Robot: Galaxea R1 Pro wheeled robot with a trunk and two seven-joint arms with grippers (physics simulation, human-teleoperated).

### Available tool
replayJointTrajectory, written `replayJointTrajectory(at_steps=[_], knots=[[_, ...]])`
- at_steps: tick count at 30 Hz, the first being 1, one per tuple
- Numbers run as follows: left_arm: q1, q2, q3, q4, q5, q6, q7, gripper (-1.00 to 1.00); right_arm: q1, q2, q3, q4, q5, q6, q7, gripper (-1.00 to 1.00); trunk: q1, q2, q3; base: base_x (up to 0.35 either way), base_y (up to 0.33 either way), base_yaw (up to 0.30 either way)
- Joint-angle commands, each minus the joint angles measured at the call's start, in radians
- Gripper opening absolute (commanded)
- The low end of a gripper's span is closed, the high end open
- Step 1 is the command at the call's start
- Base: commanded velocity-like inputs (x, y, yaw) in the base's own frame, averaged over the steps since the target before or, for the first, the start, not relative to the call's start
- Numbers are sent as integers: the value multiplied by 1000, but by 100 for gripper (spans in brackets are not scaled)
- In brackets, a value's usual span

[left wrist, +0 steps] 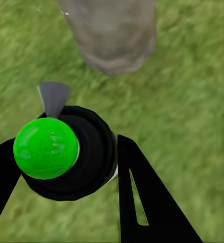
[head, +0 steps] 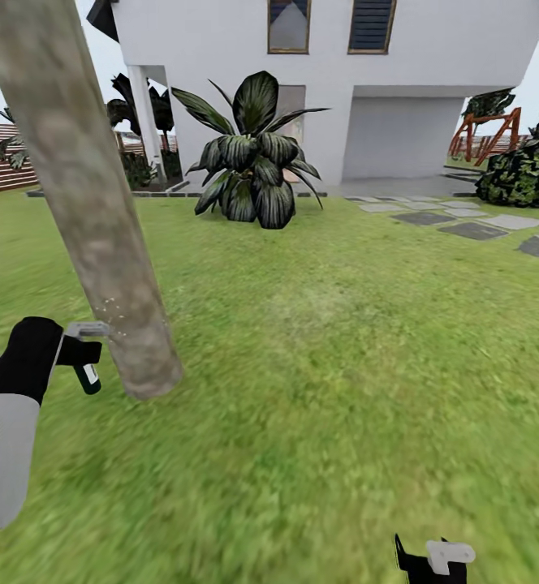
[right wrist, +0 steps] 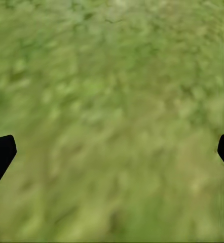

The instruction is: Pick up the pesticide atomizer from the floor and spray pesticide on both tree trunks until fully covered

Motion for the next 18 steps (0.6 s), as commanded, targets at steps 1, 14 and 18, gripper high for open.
replayJointTrajectory(at_steps=[1, 14, 18], knots=[[-1, 0, 2, 0, -11, 3, -10, -100, -1, 0, -5, 1, 11, -3, -3, 100, 0, 0, -1, 1, -272, 1], [50, 0, 1, 5, -10, 0, -8, -100, -1, 0, -5, 1, 11, -3, -3, 100, 0, 0, -1, 63, -272, 233], [53, -4, -2, 0, -8, 0, -9, -100, -1, 0, -5, 1, 11, -3, -3, 100, 0, 0, -1, 177, -245, 277]])
